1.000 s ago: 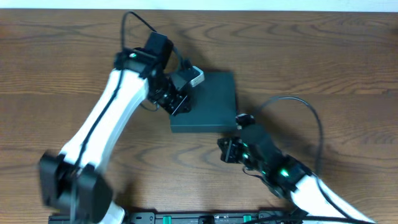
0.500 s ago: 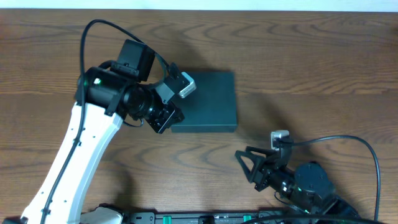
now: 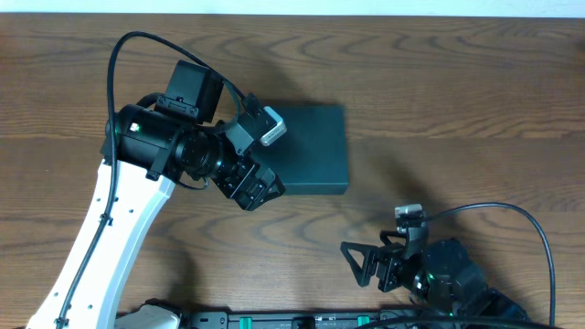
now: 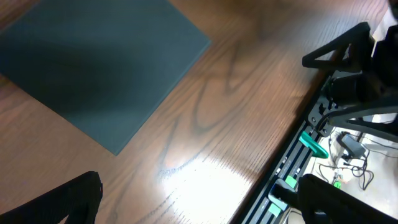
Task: Pack container
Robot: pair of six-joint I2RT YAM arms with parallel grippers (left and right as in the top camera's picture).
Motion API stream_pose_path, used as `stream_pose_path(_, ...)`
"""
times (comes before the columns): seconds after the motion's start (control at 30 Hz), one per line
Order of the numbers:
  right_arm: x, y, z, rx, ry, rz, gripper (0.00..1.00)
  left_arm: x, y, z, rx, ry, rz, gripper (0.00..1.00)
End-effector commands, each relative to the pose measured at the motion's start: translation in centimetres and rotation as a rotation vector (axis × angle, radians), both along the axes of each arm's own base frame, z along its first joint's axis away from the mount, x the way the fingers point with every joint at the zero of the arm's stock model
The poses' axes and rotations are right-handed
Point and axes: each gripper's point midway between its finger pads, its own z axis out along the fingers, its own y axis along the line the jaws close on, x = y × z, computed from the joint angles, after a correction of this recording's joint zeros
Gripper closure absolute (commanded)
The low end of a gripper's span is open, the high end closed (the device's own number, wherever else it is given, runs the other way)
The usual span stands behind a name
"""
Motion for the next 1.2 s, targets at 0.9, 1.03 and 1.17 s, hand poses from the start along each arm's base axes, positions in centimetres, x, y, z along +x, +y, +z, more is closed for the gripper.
stream_pose_path(0.9, -2.0, -1.7, -2.8, -0.115, 0.112, 0.008, 0.01, 1.6, 7.3, 1.1, -0.301, -0.547, 0.624, 0.01)
stream_pose_path(1.03, -2.0, -1.7, -2.8, -0.115, 0.112, 0.008, 0.01, -0.3, 8.3, -2.6, -0.312, -0.561, 0.65, 0.02)
stream_pose_path(1.17, -2.0, -1.7, -2.8, -0.115, 0.112, 0.008, 0.01, -1.7, 9.3, -5.3, -0.34, -0.569, 0.7, 0.02)
